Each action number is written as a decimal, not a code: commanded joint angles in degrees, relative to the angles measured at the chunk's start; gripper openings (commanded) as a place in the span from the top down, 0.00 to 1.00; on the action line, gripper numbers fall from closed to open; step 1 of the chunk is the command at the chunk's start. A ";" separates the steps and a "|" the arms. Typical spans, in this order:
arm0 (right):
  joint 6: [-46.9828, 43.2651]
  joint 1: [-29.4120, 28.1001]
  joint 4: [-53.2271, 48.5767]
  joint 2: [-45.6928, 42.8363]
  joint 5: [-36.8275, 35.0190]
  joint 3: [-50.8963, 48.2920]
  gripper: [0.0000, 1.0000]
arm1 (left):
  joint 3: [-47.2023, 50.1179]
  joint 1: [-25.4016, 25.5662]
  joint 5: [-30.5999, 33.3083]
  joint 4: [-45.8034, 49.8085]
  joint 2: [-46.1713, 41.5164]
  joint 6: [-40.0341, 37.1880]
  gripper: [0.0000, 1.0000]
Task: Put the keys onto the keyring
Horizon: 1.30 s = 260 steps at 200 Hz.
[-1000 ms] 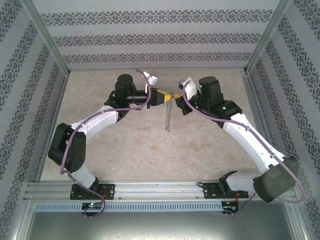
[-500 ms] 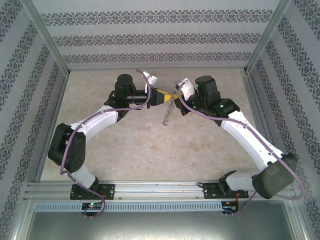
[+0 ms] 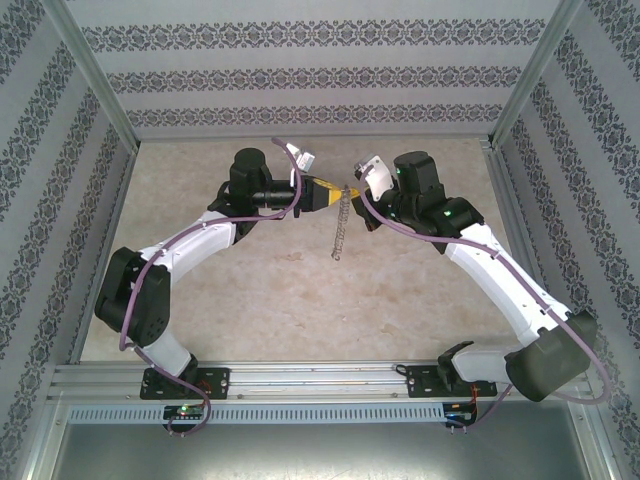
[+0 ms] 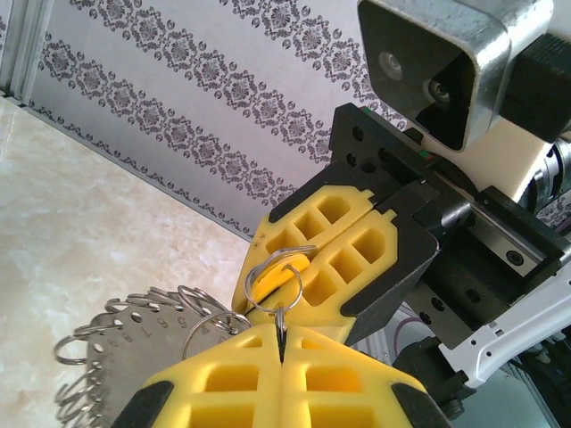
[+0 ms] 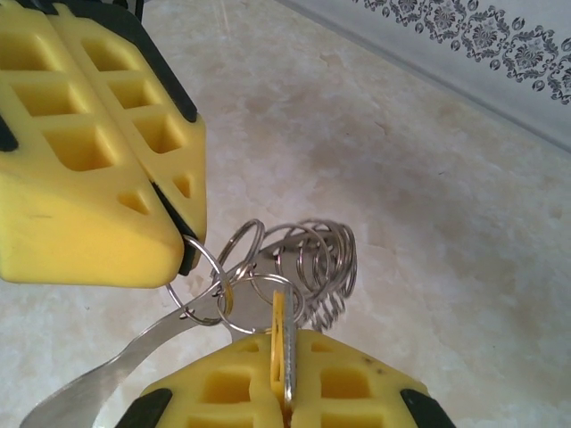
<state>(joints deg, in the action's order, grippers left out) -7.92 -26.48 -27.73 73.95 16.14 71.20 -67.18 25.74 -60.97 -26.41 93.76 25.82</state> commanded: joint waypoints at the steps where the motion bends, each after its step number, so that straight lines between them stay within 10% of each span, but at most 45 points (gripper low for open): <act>1: -0.94 0.51 -0.31 -1.70 -3.08 0.44 1.00 | 0.31 0.73 -0.82 0.27 -3.03 -1.83 1.00; 260: 4.14 3.24 6.73 -3.29 4.05 -2.38 1.00 | -0.34 1.91 -1.42 -0.48 -2.86 -1.18 1.00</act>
<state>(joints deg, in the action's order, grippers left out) -5.13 -24.67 -23.99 71.79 20.82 68.93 -67.18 26.89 -60.10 -26.17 92.84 25.47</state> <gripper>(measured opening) 0.071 0.053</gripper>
